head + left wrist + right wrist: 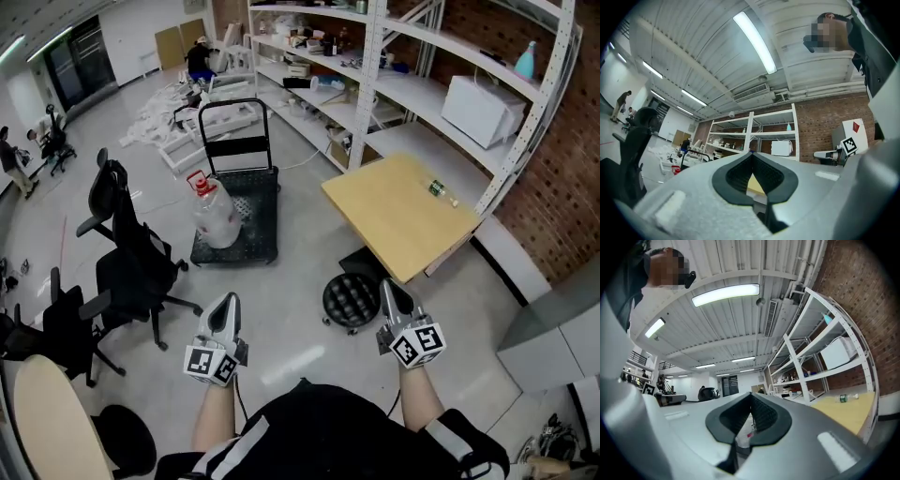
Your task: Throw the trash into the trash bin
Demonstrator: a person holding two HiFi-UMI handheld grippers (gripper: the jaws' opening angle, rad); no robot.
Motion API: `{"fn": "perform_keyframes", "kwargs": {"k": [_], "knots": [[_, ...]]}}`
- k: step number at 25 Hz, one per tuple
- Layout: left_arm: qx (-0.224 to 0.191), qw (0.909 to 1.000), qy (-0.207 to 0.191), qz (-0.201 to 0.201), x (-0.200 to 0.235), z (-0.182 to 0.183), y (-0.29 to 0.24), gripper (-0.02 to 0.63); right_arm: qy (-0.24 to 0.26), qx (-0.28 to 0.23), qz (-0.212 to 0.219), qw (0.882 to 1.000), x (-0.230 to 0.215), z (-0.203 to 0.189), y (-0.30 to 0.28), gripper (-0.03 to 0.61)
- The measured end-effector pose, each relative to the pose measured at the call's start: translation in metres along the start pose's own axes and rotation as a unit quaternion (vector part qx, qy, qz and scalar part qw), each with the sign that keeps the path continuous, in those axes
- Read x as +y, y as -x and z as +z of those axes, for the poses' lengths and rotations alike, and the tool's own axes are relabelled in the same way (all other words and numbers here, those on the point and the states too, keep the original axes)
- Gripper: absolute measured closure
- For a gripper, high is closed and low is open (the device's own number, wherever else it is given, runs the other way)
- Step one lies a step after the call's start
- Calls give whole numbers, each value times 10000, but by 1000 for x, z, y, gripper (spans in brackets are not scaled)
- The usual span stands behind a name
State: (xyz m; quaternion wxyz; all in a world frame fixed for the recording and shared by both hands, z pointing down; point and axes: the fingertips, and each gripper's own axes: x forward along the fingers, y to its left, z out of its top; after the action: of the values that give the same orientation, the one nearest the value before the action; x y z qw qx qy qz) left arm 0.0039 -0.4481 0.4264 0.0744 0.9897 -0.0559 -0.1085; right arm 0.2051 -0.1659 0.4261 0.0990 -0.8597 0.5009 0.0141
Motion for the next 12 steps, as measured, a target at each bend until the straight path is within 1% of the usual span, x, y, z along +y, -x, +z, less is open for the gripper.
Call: {"fn": "perform_keyframes", "kwargs": {"k": [4, 7, 12], "knots": [[81, 9990, -6, -437, -44, -13, -45, 614, 76, -83, -429, 9990, -49, 11, 33, 574], [180, 9970, 61, -755, -79, -26, -76, 614, 116, -138, -723, 9972, -80, 19, 61, 574], [312, 9901, 191, -1354, -140, -45, -119, 614, 182, -218, -1266, 9915, -123, 34, 114, 574]]}}
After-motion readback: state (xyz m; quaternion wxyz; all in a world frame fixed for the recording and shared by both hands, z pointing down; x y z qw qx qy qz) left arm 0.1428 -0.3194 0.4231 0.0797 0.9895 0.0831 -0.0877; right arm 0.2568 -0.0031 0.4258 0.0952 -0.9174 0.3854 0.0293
